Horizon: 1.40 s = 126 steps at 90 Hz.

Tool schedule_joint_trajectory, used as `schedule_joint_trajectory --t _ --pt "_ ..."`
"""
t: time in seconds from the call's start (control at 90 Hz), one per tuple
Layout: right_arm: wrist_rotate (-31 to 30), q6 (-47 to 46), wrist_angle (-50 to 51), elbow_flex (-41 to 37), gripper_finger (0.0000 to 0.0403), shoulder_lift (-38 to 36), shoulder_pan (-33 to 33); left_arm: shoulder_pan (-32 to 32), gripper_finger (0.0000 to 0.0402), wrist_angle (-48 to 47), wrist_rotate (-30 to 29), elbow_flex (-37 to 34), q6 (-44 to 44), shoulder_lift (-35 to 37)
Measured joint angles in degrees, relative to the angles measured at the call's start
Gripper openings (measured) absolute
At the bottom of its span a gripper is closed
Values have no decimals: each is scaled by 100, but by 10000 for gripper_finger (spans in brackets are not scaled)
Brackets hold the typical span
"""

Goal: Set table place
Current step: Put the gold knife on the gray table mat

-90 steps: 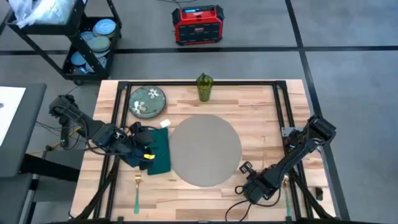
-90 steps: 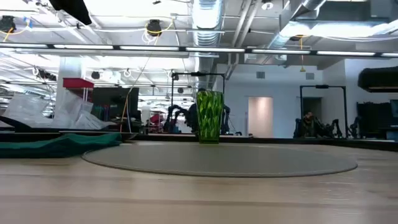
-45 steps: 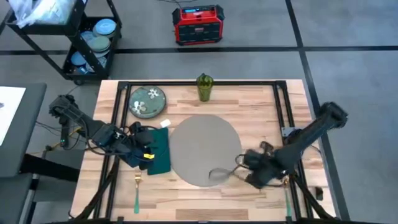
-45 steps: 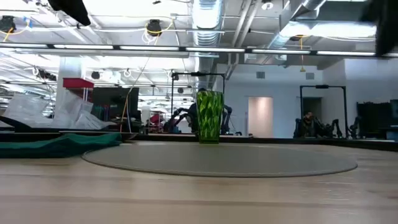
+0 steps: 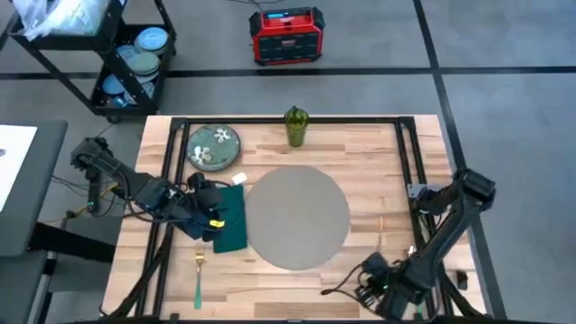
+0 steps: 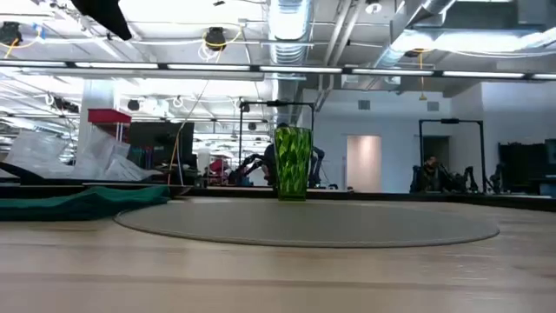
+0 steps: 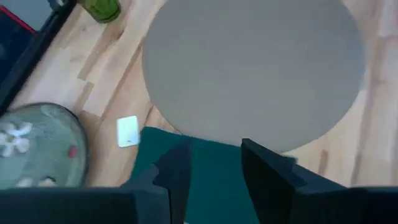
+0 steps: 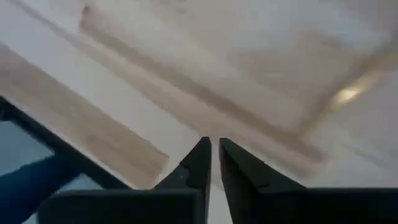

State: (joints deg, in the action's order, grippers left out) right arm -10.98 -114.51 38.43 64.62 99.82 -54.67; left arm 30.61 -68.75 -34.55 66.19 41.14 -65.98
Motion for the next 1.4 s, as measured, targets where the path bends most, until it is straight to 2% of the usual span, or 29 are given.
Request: schedule_joint_trajectory --t 0.144,0.311,0.356,0.489,0.578,0.644,0.722,0.8,0.978,1.133,1.267,1.4 --pt "8 -240 -345 11 93 91 328 -48 123 -126 -20 0 -649 0" --pt "-677 -193 -536 9 138 52 800 -46 123 -135 -53 0 -1673 0" --pt "-640 124 -726 11 142 50 957 -74 123 -135 -88 0 -1870 17" --pt "-593 1864 -966 13 137 41 1313 -161 123 -133 -157 0 -2120 79" --pt "-589 2125 -1029 13 127 39 1528 -206 123 -129 -180 0 -2122 205" --pt "-499 1943 -928 13 118 41 1688 -245 123 -129 -246 0 -2122 272" --pt "-125 1663 -600 13 109 40 1894 -299 123 -118 -305 0 -2069 306" --pt "-131 1140 -159 13 104 36 1914 -336 123 -117 -331 0 -1991 316" --pt "378 -213 997 17 103 -9 1490 -335 123 -73 -338 0 -2063 313" --pt "391 -1338 1271 13 103 -118 1008 -501 123 -88 -345 0 -2415 313" --pt "1123 -1427 1307 13 103 -123 848 -647 123 -75 -345 0 -2761 313" --pt "1436 -1596 1611 13 103 -121 741 -778 123 6 -345 0 -2993 310"
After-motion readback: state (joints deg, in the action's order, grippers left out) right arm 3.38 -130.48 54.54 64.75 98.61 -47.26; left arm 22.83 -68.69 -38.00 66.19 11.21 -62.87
